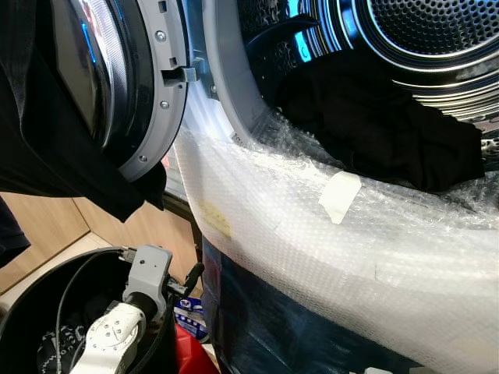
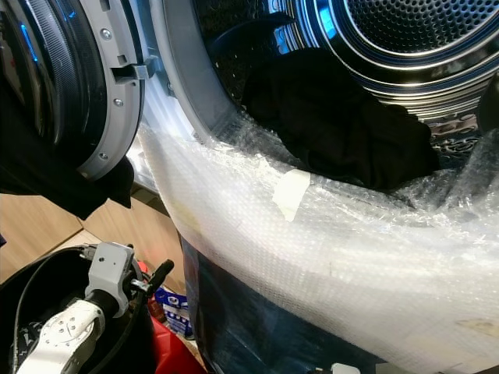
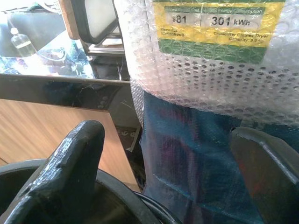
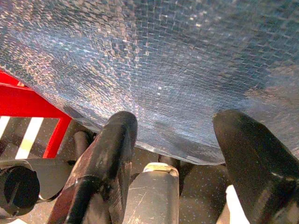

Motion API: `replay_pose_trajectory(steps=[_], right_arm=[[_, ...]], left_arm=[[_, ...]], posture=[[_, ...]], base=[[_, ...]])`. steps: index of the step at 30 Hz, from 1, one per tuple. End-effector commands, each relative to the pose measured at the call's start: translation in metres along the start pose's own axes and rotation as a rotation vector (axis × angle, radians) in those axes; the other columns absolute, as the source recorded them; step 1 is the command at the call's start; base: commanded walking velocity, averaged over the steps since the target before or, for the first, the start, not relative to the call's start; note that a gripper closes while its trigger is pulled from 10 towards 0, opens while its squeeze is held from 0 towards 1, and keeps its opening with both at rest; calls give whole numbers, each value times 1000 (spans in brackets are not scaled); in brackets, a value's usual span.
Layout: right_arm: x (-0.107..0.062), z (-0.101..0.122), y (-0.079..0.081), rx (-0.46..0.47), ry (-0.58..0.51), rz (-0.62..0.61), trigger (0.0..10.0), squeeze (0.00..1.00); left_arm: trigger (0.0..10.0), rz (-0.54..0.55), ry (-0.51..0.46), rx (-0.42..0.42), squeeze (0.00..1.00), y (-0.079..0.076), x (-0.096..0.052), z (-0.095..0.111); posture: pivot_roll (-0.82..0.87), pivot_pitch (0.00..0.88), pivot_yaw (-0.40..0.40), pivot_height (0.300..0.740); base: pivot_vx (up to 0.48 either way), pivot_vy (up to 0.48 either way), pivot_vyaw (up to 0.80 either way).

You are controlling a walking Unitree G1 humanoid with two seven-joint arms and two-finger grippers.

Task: Clothes washing

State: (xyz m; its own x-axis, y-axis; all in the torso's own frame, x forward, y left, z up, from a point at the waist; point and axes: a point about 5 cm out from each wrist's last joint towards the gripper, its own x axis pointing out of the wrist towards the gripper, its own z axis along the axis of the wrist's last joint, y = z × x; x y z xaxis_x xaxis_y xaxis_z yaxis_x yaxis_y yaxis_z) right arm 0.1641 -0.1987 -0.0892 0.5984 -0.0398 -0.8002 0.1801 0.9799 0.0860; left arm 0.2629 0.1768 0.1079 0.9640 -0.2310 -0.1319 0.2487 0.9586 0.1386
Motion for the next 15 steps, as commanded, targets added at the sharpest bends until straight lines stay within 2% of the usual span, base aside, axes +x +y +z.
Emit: replay_pose_trajectory(steps=[1, 15], right_arm=[[-1, -1, -3, 10, -1, -9, 10000, 0], [0, 3, -1, 9, -9, -2, 10000, 0]], left_arm=[[10000, 4, -5, 12, 0, 2, 0, 3], [10000, 10, -5, 10, 0, 3, 0, 3]], posture=[[8, 30, 32, 740], [12, 26, 29, 740]], base=[[0, 0, 0], [0, 0, 0]])
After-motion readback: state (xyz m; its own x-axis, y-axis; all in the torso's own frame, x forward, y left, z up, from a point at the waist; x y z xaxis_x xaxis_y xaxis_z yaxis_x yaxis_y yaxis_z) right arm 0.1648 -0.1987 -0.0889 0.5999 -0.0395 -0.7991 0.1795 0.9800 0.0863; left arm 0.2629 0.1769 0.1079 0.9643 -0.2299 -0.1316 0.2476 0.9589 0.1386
